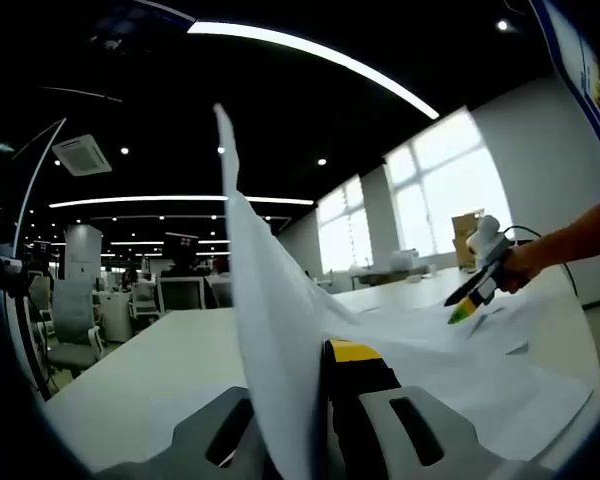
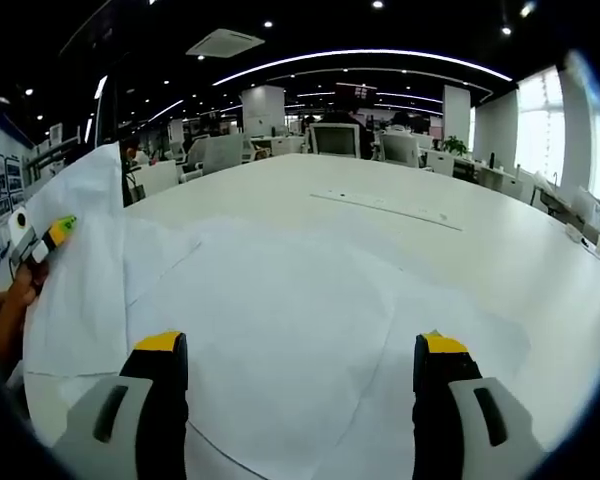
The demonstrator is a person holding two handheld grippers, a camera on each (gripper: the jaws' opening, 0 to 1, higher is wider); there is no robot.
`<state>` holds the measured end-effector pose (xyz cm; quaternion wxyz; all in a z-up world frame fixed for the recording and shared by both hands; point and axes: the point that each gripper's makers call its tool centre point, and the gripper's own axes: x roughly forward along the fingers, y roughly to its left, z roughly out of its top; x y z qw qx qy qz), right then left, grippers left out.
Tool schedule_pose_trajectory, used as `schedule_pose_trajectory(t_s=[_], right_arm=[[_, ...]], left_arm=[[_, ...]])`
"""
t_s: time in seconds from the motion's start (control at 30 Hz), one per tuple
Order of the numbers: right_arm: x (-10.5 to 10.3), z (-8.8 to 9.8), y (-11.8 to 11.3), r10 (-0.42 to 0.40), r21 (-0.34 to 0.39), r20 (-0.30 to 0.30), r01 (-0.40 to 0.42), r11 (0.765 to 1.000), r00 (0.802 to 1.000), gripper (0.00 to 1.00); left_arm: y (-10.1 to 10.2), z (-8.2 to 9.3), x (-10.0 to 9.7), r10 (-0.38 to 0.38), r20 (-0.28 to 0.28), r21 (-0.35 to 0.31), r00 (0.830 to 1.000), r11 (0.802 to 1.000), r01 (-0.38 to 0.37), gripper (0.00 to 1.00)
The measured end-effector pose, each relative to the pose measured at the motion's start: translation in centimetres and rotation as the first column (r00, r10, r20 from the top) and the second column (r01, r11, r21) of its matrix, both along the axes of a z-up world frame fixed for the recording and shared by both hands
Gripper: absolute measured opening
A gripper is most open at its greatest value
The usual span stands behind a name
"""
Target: Organize the stack of printing papers by aligning and flattening the scattered papers on the table
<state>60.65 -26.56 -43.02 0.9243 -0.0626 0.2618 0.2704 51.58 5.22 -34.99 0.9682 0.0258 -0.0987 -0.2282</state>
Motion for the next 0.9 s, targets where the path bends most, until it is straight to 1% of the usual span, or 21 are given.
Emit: schedule_pose_trajectory(t_s=[0.4, 0.9], right_arm=[[-0.2, 0.12, 0.15, -0.001, -0.007, 0.005, 0.001, 1.0, 1.0, 0.89], [0.01, -0.18, 0.46, -0.002, -0.012, -0.005, 0.002, 1.0, 1.0, 0.88]], left_arm=[[-0.03, 0.09, -0.22, 0.0, 0.003, -0.004, 1.0, 1.0, 0.0, 0.06], [0.0, 0.17, -0.36, -0.001, 0.005, -0.01, 1.0, 1.0, 0.001, 0.06]])
